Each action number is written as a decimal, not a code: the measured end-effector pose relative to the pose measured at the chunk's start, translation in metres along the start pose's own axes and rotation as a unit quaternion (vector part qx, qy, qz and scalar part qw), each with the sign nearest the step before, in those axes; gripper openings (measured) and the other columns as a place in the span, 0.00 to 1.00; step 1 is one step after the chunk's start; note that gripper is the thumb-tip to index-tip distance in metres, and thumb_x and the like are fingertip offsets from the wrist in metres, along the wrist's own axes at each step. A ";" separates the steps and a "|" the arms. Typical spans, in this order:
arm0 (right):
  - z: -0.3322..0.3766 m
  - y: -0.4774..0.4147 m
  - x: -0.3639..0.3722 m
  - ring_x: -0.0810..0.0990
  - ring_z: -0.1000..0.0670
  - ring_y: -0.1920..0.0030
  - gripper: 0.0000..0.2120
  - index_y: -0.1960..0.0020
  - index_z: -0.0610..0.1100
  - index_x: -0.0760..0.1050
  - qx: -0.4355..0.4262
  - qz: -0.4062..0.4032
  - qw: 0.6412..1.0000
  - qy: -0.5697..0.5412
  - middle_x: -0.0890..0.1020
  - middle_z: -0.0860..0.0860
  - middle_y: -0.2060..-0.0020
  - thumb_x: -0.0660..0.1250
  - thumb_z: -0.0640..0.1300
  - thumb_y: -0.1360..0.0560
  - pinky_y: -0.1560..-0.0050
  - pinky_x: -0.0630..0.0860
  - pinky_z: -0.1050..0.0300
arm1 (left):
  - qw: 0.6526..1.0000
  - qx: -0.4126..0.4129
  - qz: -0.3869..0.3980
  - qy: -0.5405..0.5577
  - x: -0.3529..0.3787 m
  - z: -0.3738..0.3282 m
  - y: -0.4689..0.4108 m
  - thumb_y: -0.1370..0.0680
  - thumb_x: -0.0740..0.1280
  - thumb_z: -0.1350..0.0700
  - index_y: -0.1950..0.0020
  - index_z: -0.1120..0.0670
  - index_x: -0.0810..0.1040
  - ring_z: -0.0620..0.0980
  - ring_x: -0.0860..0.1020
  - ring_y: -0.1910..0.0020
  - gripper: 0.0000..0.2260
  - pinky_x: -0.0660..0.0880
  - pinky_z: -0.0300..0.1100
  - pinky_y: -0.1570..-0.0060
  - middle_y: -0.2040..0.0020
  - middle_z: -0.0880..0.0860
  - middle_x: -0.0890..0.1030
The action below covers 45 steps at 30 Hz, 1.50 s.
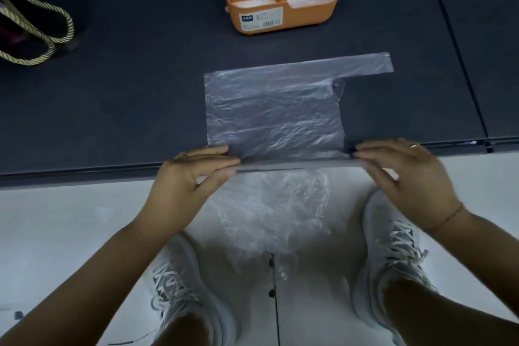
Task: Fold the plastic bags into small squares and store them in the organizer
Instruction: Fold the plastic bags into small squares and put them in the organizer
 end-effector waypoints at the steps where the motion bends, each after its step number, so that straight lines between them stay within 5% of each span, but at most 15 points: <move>1: -0.005 -0.001 -0.009 0.80 0.53 0.53 0.16 0.51 0.45 0.83 0.023 0.026 0.999 -0.027 0.85 0.52 0.53 0.60 0.52 0.22 0.45 0.71 0.62 | 0.996 -0.061 -0.002 0.058 -0.007 0.001 -0.001 0.25 0.72 0.49 0.48 0.40 0.84 0.34 0.79 0.45 0.07 0.71 0.29 0.41 0.49 0.38 0.83; 5: -0.027 -0.016 -0.039 0.77 0.70 0.59 0.13 0.59 0.61 0.80 0.160 0.084 0.968 -0.175 0.81 0.69 0.59 0.62 0.67 0.29 0.53 0.66 0.80 | 0.963 -0.187 -0.023 0.195 -0.026 0.007 -0.015 0.29 0.71 0.54 0.59 0.37 0.85 0.31 0.80 0.60 0.10 0.72 0.24 0.56 0.61 0.37 0.84; 8: -0.052 -0.039 -0.044 0.75 0.62 0.68 0.07 0.60 0.56 0.81 0.218 0.078 0.945 -0.231 0.81 0.54 0.68 0.69 0.57 0.28 0.62 0.68 0.74 | 0.950 -0.224 -0.039 0.214 -0.034 0.016 -0.038 0.25 0.70 0.55 0.58 0.46 0.87 0.33 0.80 0.59 0.07 0.72 0.25 0.56 0.61 0.39 0.84; 11: -0.075 -0.064 -0.038 0.75 0.62 0.69 0.13 0.64 0.55 0.83 0.266 0.054 0.927 -0.259 0.81 0.59 0.72 0.69 0.42 0.24 0.63 0.71 0.74 | 0.940 -0.259 -0.066 0.211 -0.033 0.032 -0.065 0.22 0.70 0.56 0.59 0.50 0.84 0.34 0.80 0.62 0.06 0.73 0.27 0.58 0.63 0.41 0.84; 15: -0.102 -0.089 -0.018 0.73 0.64 0.73 0.07 0.55 0.41 0.81 0.340 0.012 0.914 -0.219 0.76 0.53 0.70 0.70 0.45 0.24 0.67 0.67 0.76 | 0.940 -0.282 -0.080 0.172 -0.024 0.056 -0.096 0.23 0.71 0.53 0.61 0.54 0.84 0.36 0.77 0.68 0.08 0.72 0.29 0.59 0.67 0.43 0.83; 19: -0.115 -0.098 -0.005 0.75 0.53 0.57 0.12 0.62 0.42 0.76 0.389 0.003 0.907 -0.162 0.77 0.48 0.61 0.71 0.49 0.25 0.61 0.64 0.70 | 0.950 -0.269 -0.102 0.121 -0.020 0.065 -0.110 0.24 0.73 0.53 0.64 0.50 0.82 0.35 0.75 0.72 0.09 0.70 0.27 0.65 0.71 0.42 0.80; 21: -0.117 -0.100 -0.002 0.75 0.50 0.58 0.15 0.65 0.42 0.75 0.399 0.008 0.910 -0.116 0.77 0.48 0.64 0.71 0.51 0.25 0.58 0.65 0.67 | 0.956 -0.260 -0.108 0.086 -0.018 0.067 -0.112 0.24 0.73 0.52 0.63 0.50 0.82 0.35 0.76 0.71 0.08 0.70 0.27 0.65 0.67 0.45 0.82; 24: -0.112 -0.105 -0.003 0.76 0.48 0.57 0.12 0.59 0.41 0.77 0.397 0.002 0.916 -0.058 0.79 0.46 0.61 0.71 0.50 0.26 0.55 0.66 0.62 | 0.960 -0.256 -0.112 0.012 -0.017 0.067 -0.112 0.24 0.72 0.51 0.53 0.53 0.83 0.40 0.78 0.64 0.06 0.76 0.37 0.56 0.60 0.46 0.81; 27: -0.097 -0.105 -0.011 0.77 0.44 0.48 0.13 0.48 0.42 0.74 0.393 -0.035 0.919 0.006 0.77 0.45 0.48 0.72 0.48 0.27 0.53 0.68 0.59 | 0.963 -0.179 -0.169 -0.107 -0.026 0.047 -0.112 0.24 0.71 0.53 0.37 0.56 0.77 0.52 0.76 0.47 0.17 0.73 0.47 0.41 0.43 0.55 0.76; 30: -0.041 -0.126 -0.014 0.76 0.42 0.45 0.13 0.42 0.41 0.75 0.245 -0.123 0.962 0.013 0.73 0.41 0.42 0.66 0.41 0.26 0.43 0.72 0.53 | 0.969 -0.046 -0.168 -0.175 -0.013 0.008 -0.113 0.20 0.62 0.60 0.31 0.63 0.72 0.60 0.72 0.35 0.17 0.66 0.48 0.32 0.33 0.62 0.72; 33: 0.040 -0.151 0.031 0.74 0.40 0.38 0.19 0.37 0.36 0.75 0.056 -0.022 0.995 -0.077 0.75 0.38 0.39 0.58 0.34 0.27 0.33 0.62 0.60 | 0.983 -0.017 -0.047 -0.176 0.030 -0.005 -0.119 0.20 0.58 0.66 0.27 0.67 0.66 0.62 0.64 0.26 0.20 0.56 0.49 0.24 0.27 0.65 0.67; 35: 0.074 -0.155 0.070 0.67 0.40 0.30 0.22 0.30 0.34 0.68 0.016 0.074 0.991 -0.108 0.71 0.38 0.31 0.55 0.36 0.23 0.28 0.52 0.62 | 0.984 -0.026 0.020 -0.173 0.051 0.000 -0.119 0.19 0.57 0.64 0.24 0.66 0.60 0.61 0.58 0.23 0.23 0.52 0.51 0.22 0.23 0.64 0.61; 39: 0.058 -0.139 0.107 0.44 0.51 0.22 0.28 0.21 0.43 0.47 0.065 0.185 0.980 0.022 0.49 0.49 0.21 0.47 0.54 0.17 0.24 0.38 0.54 | 0.960 -0.083 0.078 -0.257 0.061 0.025 -0.105 0.17 0.48 0.47 0.20 0.60 0.46 0.52 0.43 0.20 0.29 0.34 0.41 0.26 0.19 0.57 0.46; 45: 0.023 -0.114 0.091 0.36 0.50 0.23 0.40 0.22 0.44 0.36 0.100 0.228 0.958 0.145 0.38 0.49 0.22 0.39 0.68 0.24 0.24 0.35 0.49 | 0.934 -0.099 0.087 -0.331 0.042 0.044 -0.084 0.26 0.35 0.31 0.20 0.58 0.41 0.51 0.41 0.21 0.42 0.36 0.46 0.24 0.19 0.55 0.43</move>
Point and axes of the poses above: each hand's wrist, its own y-axis away from the middle knuckle, its own x-axis out of the palm, z = x × y, the point moved 6 cm from there along -y, towards the middle knuckle
